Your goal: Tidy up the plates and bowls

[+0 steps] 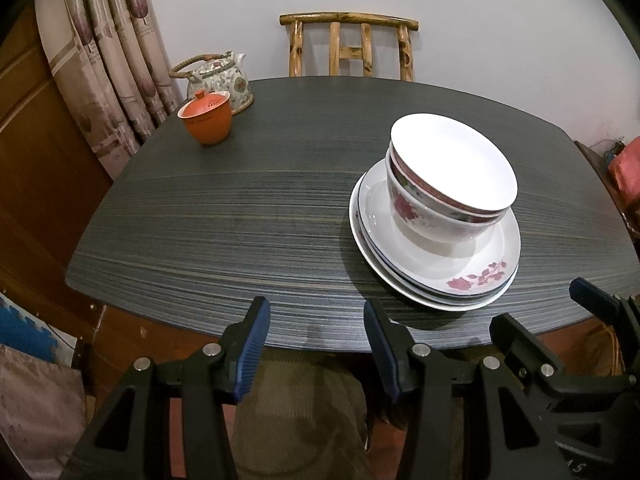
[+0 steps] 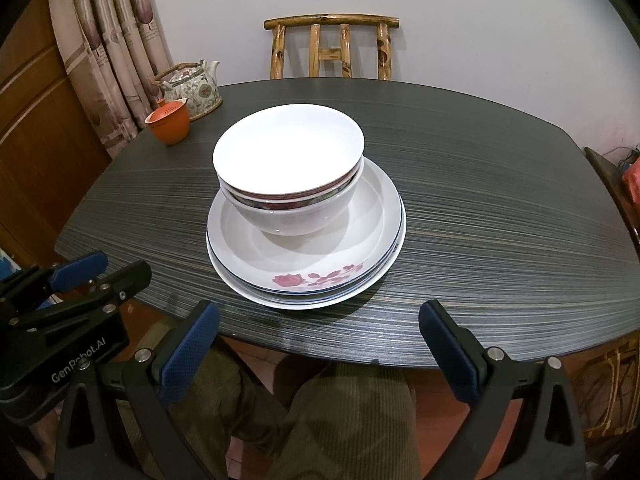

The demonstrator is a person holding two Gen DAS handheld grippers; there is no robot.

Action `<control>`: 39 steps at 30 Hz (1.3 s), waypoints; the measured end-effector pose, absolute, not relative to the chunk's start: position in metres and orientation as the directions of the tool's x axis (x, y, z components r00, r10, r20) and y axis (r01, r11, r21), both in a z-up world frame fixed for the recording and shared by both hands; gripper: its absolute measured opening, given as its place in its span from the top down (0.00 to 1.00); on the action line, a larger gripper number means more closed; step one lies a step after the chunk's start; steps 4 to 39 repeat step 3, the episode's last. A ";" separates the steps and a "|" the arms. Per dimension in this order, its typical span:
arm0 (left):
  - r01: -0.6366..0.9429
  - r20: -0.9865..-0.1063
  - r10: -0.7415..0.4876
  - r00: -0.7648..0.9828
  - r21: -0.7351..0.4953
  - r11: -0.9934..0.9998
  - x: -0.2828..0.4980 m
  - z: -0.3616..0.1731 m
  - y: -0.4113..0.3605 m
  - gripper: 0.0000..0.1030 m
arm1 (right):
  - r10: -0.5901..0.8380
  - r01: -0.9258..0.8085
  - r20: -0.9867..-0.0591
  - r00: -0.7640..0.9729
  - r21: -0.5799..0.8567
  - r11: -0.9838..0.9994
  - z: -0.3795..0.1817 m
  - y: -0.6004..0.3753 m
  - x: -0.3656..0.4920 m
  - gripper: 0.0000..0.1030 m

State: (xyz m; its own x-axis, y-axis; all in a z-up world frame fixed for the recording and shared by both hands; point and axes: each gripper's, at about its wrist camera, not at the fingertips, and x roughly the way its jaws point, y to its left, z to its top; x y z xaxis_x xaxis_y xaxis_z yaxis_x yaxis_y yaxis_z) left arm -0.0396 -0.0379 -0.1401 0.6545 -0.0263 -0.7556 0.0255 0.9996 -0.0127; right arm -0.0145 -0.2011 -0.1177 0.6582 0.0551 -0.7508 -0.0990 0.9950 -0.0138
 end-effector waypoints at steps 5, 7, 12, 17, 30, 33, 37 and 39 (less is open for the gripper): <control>0.025 -0.759 -0.029 0.651 -0.016 1.000 -0.039 -0.141 -0.037 0.52 | 0.057 -0.099 -0.751 0.658 -0.011 0.995 -0.118 -0.201 -0.014 0.04; 0.025 -0.759 -0.029 0.651 -0.016 1.000 -0.039 -0.141 -0.037 0.52 | 0.057 -0.099 -0.751 0.658 -0.011 0.995 -0.118 -0.201 -0.014 0.04; 0.025 -0.759 -0.029 0.651 -0.016 1.000 -0.039 -0.141 -0.037 0.52 | 0.057 -0.099 -0.751 0.658 -0.011 0.995 -0.118 -0.201 -0.014 0.04; 0.025 -0.759 -0.029 0.651 -0.016 1.000 -0.039 -0.141 -0.037 0.52 | 0.057 -0.099 -0.751 0.658 -0.011 0.995 -0.118 -0.201 -0.014 0.04; 0.025 -0.759 -0.029 0.651 -0.016 1.000 -0.039 -0.141 -0.037 0.52 | 0.057 -0.099 -0.751 0.658 -0.011 0.995 -0.118 -0.201 -0.014 0.04; 0.025 -0.759 -0.029 0.651 -0.016 1.000 -0.039 -0.141 -0.037 0.52 | 0.057 -0.099 -0.751 0.658 -0.011 0.995 -0.118 -0.201 -0.014 0.04; 0.025 -0.759 -0.029 0.651 -0.016 1.000 -0.039 -0.141 -0.037 0.52 | 0.057 -0.099 -0.751 0.658 -0.011 0.995 -0.118 -0.201 -0.014 0.04; 0.025 -0.759 -0.029 0.651 -0.016 1.000 -0.039 -0.141 -0.037 0.52 | 0.057 -0.099 -0.751 0.658 -0.011 0.995 -0.118 -0.201 -0.014 0.04</control>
